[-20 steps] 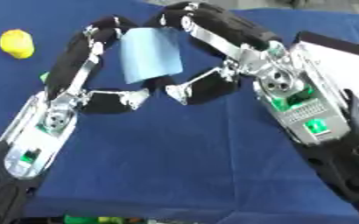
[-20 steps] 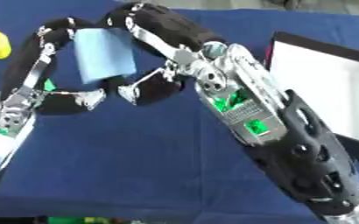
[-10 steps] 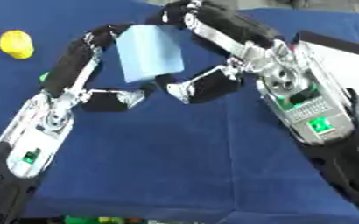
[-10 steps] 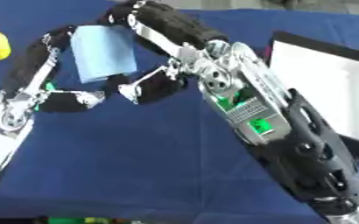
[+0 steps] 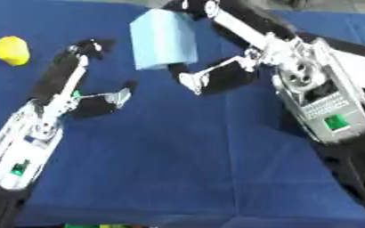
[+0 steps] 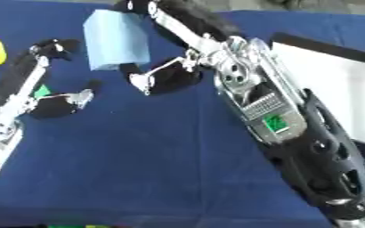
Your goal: Pick up the objects with one hand, pass them to the other hand, and then place them into the box on the other side of the table.
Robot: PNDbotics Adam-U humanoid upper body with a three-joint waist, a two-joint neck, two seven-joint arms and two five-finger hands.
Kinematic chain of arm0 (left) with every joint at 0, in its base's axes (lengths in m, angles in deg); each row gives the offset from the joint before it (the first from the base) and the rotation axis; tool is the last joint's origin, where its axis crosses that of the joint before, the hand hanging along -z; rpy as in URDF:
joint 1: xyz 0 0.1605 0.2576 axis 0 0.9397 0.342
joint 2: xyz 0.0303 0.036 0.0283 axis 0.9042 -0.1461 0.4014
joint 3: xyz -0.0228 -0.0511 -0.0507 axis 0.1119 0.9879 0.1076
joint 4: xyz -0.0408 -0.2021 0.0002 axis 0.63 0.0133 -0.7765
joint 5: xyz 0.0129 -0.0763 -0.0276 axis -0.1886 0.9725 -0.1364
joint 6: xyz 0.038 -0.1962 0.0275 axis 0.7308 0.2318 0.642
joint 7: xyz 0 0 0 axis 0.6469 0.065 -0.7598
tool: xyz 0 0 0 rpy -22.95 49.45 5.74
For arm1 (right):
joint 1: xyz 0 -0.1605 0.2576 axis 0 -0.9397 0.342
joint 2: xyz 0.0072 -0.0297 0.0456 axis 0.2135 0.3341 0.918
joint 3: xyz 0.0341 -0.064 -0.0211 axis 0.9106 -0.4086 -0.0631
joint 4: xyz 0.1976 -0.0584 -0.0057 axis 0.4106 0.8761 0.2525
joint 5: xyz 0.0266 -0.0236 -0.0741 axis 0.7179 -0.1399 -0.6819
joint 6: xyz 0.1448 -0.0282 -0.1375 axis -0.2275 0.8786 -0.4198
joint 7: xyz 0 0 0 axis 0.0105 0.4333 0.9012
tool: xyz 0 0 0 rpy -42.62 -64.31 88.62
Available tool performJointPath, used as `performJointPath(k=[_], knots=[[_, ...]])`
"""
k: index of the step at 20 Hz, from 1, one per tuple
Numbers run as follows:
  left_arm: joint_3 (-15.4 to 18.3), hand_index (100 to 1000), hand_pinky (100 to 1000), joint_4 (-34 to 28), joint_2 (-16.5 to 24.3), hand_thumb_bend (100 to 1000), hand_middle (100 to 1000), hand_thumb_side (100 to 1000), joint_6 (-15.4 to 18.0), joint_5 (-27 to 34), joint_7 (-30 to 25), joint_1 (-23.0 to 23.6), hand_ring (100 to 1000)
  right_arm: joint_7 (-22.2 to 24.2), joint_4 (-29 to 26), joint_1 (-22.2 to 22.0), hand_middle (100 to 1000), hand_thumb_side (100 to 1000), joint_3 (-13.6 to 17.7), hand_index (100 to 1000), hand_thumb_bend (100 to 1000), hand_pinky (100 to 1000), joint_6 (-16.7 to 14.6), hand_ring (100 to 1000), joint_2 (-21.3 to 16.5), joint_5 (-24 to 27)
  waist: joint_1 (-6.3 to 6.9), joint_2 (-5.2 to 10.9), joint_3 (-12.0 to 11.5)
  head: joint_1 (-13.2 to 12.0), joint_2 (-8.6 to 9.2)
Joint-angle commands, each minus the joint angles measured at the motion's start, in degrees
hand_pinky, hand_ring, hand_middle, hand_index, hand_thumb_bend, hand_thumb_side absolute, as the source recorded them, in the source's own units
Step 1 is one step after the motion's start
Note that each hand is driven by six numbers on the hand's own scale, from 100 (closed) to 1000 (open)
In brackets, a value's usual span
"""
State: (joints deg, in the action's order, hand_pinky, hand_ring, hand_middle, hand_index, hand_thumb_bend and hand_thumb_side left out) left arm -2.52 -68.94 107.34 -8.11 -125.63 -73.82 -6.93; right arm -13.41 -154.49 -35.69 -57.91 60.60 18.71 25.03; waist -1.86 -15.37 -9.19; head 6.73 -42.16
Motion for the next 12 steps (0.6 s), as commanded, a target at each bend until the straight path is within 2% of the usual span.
performJointPath(k=[1,7,12], knots=[[3.5,866,800,-1.7,3.9,282,710,558,-2.5,2.3,2.3,1.3,694,-2.7,-1.2,-1.3,602,100,4.4,606,100,864,1.5,856,-3.8,2.7,0.60,0.67,0.2,1.2,0.61],[9.3,834,799,-6.2,8.4,284,711,555,-6.7,6.1,7.3,6.0,706,-7.6,-1.2,-8.3,604,100,11.3,610,100,866,6.2,864,-11.6,7.6,1.85,0.03,0.4,1.6,0.54],[12.8,827,800,-9.6,9.9,282,710,545,-8.0,9.1,11.4,7.8,697,-11.7,-1.2,-12.7,602,100,15.1,608,100,862,10.0,860,-17.2,9.7,2.76,-0.53,0.2,2.6,1.34]])
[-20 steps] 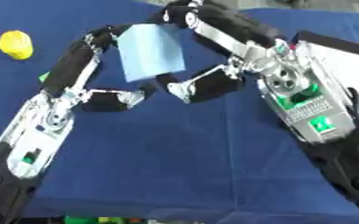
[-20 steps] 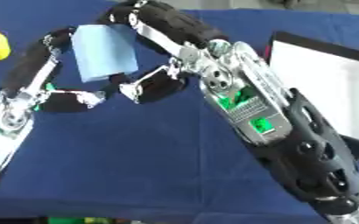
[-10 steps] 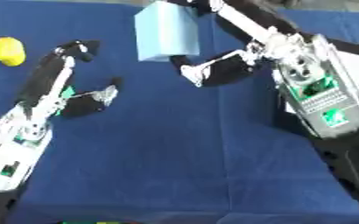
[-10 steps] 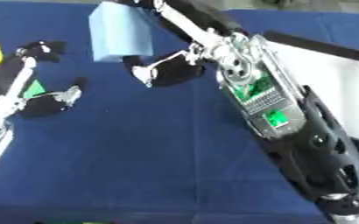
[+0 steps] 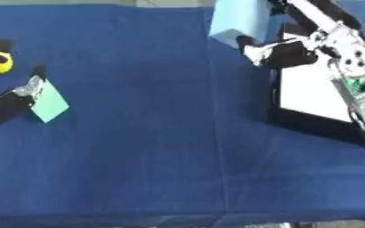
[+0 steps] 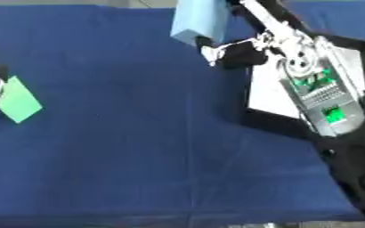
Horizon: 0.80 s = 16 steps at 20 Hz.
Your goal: Pick up the objects with one hand, pass them to the other hand, and then place them into the box on the other side of the table.
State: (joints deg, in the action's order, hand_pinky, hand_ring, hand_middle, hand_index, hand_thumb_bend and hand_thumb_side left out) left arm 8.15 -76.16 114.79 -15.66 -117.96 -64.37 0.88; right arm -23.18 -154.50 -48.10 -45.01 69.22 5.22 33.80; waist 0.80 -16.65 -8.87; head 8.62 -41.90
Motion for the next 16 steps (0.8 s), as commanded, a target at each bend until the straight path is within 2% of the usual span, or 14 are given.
performJointPath(k=[1,5,8,16], knots=[[2.7,827,800,-2.7,2.6,281,710,546,-0.7,2.0,2.8,0.3,695,-2.7,-1.2,-1.3,601,100,2.8,607,100,861,2.0,858,-4.6,1.0,0.21,0.65,-0.2,1.1,1.37],[4.6,840,801,-3.9,3.3,284,725,549,-1.2,4.0,6.2,1.4,696,-5.4,-1.0,-4.8,600,100,5.5,606,100,857,4.4,854,-7.6,1.2,0.41,0.32,-0.2,2.7,3.25],[5.4,865,806,-4.0,3.9,281,762,554,-1.1,5.3,8.9,2.2,732,-7.1,-0.1,-6.7,599,100,7.2,604,100,853,5.4,850,-9.3,0.9,0.43,0.11,-0.3,3.8,4.47],[6.9,867,807,-4.0,5.1,282,768,547,-0.8,7.3,12.4,3.1,733,-9.3,5.8,-10.4,603,100,10.1,609,100,843,6.0,845,-12.0,-2.1,0.47,-0.27,-0.6,5.7,5.93]])
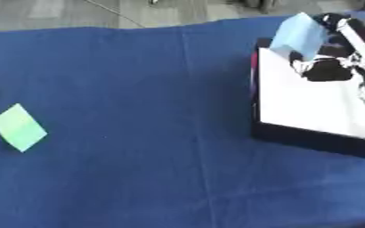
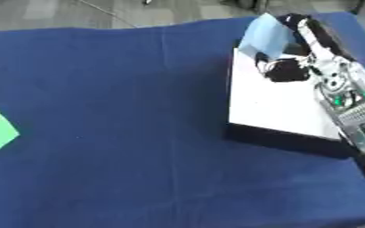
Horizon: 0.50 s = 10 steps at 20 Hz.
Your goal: Pick up the objects with one hand, pass them to the other hand, and then place them into the box on the other side of the table.
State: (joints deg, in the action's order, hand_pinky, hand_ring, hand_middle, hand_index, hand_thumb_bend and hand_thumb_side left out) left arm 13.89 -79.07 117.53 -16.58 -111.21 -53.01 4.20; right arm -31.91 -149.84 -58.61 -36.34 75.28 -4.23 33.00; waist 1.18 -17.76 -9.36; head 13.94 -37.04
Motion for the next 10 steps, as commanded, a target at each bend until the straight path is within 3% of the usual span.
performJointPath(k=[1,6,10], knots=[[1.2,867,807,-1.1,2.4,282,768,547,0.1,0.7,1.2,-0.2,733,-0.5,1.6,-0.1,603,100,1.5,609,100,843,-0.2,845,-2.6,-1.8,0.10,0.83,-0.1,0.4,1.08],[1.9,856,806,-1.2,2.4,281,758,539,0.1,1.0,2.6,-0.1,726,-0.1,5.5,-1.6,614,100,2.1,619,100,836,0.3,849,-3.2,-4.4,0.19,0.68,-0.2,0.0,0.70],[2.2,856,806,-1.2,2.5,281,756,539,-0.1,1.2,3.4,-0.1,724,1.4,9.1,-2.2,638,100,2.0,642,100,834,-1.2,865,-3.3,-6.9,0.25,0.61,-0.3,0.0,0.34]])
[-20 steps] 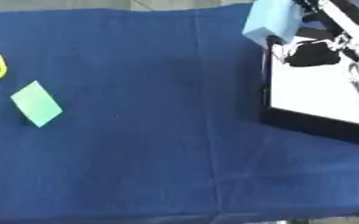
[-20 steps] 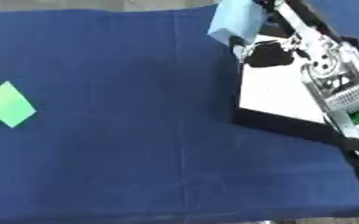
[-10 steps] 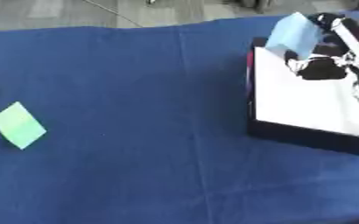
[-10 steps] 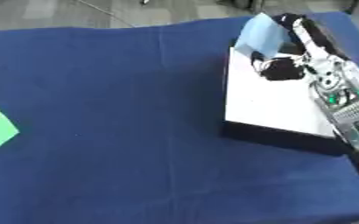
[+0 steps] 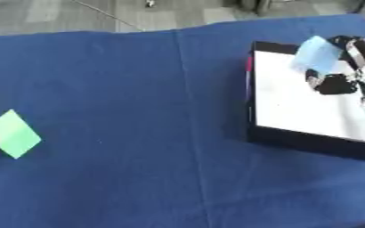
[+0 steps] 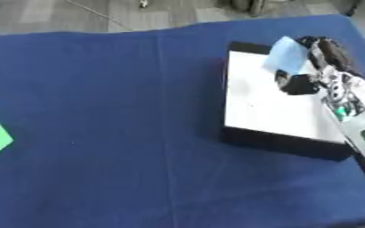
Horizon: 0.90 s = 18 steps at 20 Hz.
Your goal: Pick up the objects with one hand, pass them to the other hand, and then place them into the box on the other side of the table.
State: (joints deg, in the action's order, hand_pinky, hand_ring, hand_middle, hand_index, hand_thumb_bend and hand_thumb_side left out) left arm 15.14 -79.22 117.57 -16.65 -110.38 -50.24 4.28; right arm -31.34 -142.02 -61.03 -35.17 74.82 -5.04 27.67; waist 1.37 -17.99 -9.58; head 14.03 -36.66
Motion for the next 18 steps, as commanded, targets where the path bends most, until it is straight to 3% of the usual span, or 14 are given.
performJointPath(k=[1,4,5,6,7,11,14,18], knots=[[1.1,856,806,-1.0,2.5,281,756,540,0.0,0.4,0.8,-0.2,724,1.3,1.9,0.1,651,100,0.7,652,100,834,-1.1,871,-2.5,-2.0,0.07,0.84,-0.1,-0.1,-0.13],[1.2,857,806,-1.0,2.5,282,756,540,0.0,0.5,1.0,-0.1,725,2.5,3.1,0.1,660,100,0.8,659,100,835,-2.1,876,-2.6,-3.1,0.11,0.84,-0.1,-0.1,-0.29],[1.2,856,806,-1.0,2.5,281,757,540,-0.1,0.5,1.0,-0.1,725,2.9,3.6,-0.1,765,100,0.5,755,187,851,-2.5,939,-2.7,-3.5,0.13,0.83,-0.2,-0.1,-0.38],[1.2,856,806,-1.0,2.6,281,757,540,-0.1,0.5,1.1,0.0,725,3.7,4.3,-0.1,774,100,0.3,765,199,853,-3.1,945,-2.9,-4.1,0.14,0.83,-0.2,-0.1,-0.47],[1.3,856,807,-1.0,2.6,280,757,540,-0.1,0.5,1.1,0.0,725,4.5,5.0,-0.1,848,100,0.1,864,292,883,-3.7,1000,-3.0,-4.7,0.14,0.84,-0.3,-0.1,-0.52],[1.4,855,807,-0.9,2.6,277,756,540,-0.2,0.6,1.3,0.1,725,8.2,7.4,0.3,908,128,0.3,947,420,930,-6.7,1000,-3.0,-8.0,0.13,0.88,-0.3,-0.2,-0.64],[1.4,856,807,-0.9,2.5,275,755,540,-0.3,0.6,1.4,0.2,724,10.3,7.7,0.6,931,141,1.0,975,471,954,-8.0,1000,-2.9,-10.4,0.11,0.90,-0.4,-0.4,-0.76],[1.3,854,811,-0.9,2.5,274,752,541,-0.5,0.7,1.5,0.2,721,11.1,6.5,0.8,940,130,1.6,994,464,963,-8.5,1000,-2.8,-11.8,0.06,0.95,-0.3,-0.6,-0.84]])
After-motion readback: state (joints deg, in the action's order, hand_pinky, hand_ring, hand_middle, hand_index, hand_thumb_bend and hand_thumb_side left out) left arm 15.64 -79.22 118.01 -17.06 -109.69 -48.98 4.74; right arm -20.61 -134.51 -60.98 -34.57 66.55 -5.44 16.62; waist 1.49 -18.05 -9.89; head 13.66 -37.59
